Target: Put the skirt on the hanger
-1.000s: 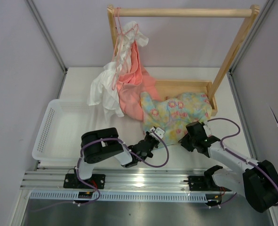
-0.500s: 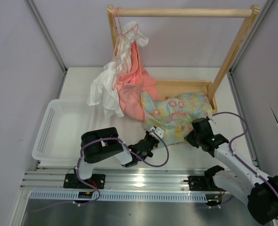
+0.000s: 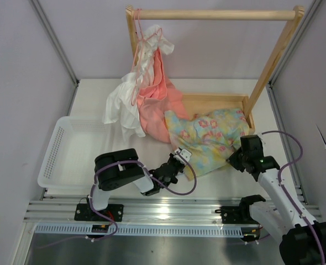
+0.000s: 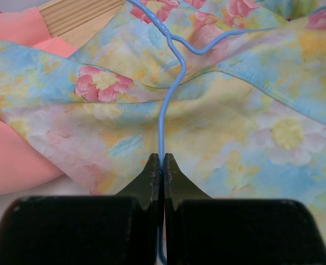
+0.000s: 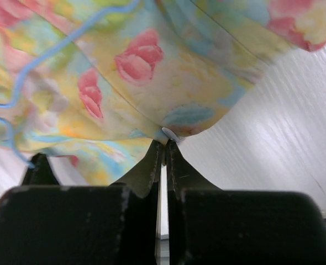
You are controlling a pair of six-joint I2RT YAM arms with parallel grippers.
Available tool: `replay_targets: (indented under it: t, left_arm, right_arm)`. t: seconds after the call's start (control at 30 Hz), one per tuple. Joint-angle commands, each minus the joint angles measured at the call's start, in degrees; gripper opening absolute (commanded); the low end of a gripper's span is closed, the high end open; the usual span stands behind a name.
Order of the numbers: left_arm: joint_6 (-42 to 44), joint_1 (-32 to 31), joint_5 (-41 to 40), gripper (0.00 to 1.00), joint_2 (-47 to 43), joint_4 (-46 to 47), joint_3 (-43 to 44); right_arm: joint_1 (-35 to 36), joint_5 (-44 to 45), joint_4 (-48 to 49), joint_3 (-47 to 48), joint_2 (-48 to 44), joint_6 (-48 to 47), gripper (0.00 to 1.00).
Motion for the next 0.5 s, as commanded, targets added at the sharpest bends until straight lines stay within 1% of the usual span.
replay_targets:
  t: [0.0, 0.07, 0.17, 0.27, 0.33, 0.43, 0.47]
  left_arm:
    - [-1.2, 0.4, 0.1, 0.00, 0.4, 14.2, -0.8]
    - [-0.9, 0.5, -0.2, 0.00, 0.8, 14.2, -0.1]
    - [-0.4, 0.4, -1.1, 0.00, 1.6, 14.9, 1.3]
    - [-0.3, 0.4, 0.0, 0.00, 1.4, 13.9, 3.3]
    - [-0.2, 0.4, 0.7, 0.00, 1.2, 13.2, 5.2]
    - [0.1, 0.4, 1.5, 0.00, 1.3, 12.3, 7.5]
    - [0.2, 0.4, 1.5, 0.00, 1.3, 12.3, 8.0]
  right_arm:
    - [-1.7, -2.9, -0.4, 6.6, 0.6, -3.3, 0.00]
    - [-1.9, -3.6, -1.7, 9.8, 2.0, -4.0, 0.00]
    - [-1.7, -5.2, -1.7, 11.2, 1.7, -4.1, 0.00]
    - [0.2, -6.9, -1.9, 9.5, 2.4, -3.3, 0.00]
    - [3.2, -5.0, -1.0, 7.7, 1.4, -1.5, 0.00]
    - [5.5, -5.0, 0.3, 4.3, 1.0, 1.0, 0.00]
    - [7.3, -3.1, 0.6, 3.7, 1.2, 1.5, 0.00]
